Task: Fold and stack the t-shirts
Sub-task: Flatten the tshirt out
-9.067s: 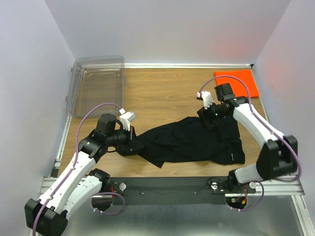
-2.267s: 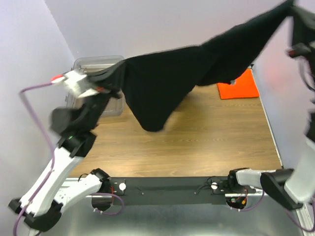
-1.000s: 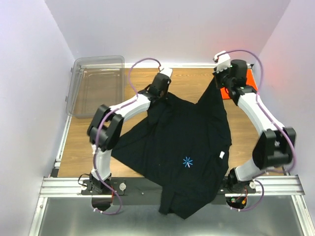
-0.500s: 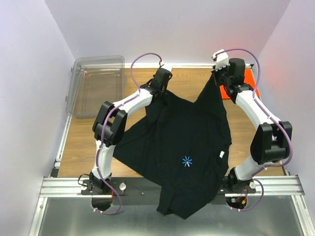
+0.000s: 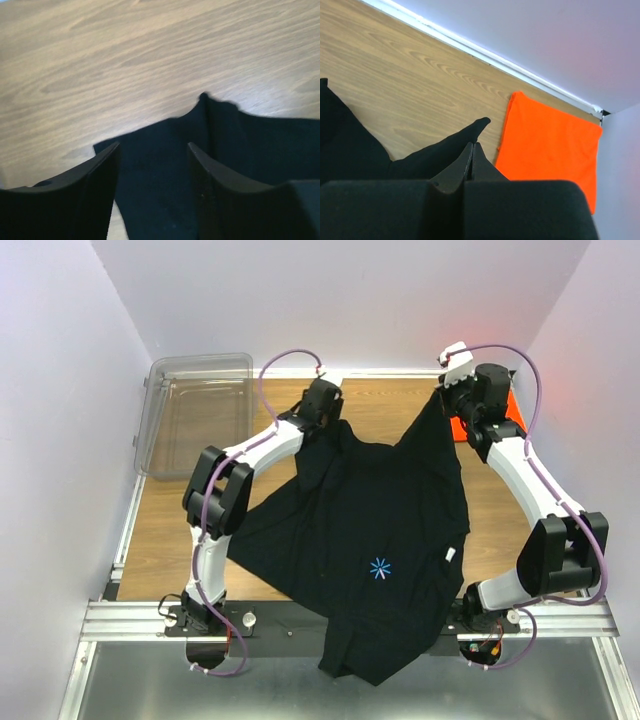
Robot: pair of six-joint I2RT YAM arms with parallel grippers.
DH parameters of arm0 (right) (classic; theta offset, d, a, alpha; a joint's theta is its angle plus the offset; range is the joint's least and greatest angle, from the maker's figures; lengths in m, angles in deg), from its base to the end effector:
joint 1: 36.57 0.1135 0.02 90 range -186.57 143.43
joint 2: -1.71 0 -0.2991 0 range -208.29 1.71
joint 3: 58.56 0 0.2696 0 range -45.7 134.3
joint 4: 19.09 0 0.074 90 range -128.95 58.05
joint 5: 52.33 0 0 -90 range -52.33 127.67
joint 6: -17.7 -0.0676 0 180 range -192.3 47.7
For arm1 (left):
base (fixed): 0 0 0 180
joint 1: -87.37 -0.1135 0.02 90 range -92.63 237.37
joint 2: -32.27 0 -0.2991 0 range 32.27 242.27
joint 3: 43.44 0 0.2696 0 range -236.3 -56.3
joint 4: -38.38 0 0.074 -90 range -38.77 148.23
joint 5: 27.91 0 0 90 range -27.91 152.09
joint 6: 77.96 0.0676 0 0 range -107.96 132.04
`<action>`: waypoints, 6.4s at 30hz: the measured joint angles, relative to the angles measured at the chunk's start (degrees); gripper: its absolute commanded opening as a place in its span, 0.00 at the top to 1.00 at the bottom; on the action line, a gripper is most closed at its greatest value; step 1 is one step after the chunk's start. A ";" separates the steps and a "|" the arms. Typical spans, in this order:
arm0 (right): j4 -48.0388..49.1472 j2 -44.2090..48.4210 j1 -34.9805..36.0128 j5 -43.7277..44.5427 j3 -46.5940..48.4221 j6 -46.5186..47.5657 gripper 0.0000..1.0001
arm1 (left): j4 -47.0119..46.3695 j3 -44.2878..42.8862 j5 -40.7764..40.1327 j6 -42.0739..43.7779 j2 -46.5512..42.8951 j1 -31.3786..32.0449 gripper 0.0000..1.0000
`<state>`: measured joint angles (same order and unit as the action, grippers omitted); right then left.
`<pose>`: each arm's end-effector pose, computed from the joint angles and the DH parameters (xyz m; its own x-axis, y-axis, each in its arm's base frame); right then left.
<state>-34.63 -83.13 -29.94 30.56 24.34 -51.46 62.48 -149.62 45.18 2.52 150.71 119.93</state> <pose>0.3935 0.0542 0.3599 -0.1964 -0.3782 -0.9046 -0.3228 0.8961 -0.3046 0.4637 -0.2727 0.2370 -0.5453 0.1605 -0.8227 0.2305 0.9724 0.0369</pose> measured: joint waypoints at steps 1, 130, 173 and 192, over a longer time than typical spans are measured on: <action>0.00 -0.02 0.00 0.00 -0.24 -0.07 0.99 | 0.02 0.76 0.59 -0.22 -0.46 -0.46 0.34; -19.52 3.85 -1.01 -7.87 36.68 -3.13 0.99 | -0.09 12.15 5.60 -0.09 -49.13 -12.68 1.00; -4.09 -1.01 -1.88 -1.18 14.80 -1.66 1.00 | -18.88 28.57 8.52 -3.50 -46.03 -12.68 1.00; 4.96 -30.16 -1.88 -0.13 21.90 -4.09 0.99 | -1.11 0.28 -3.54 -1.27 -5.46 -13.81 1.00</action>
<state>-29.67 -113.29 -31.82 30.42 46.24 -55.55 61.36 -149.33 41.64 1.25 145.24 106.11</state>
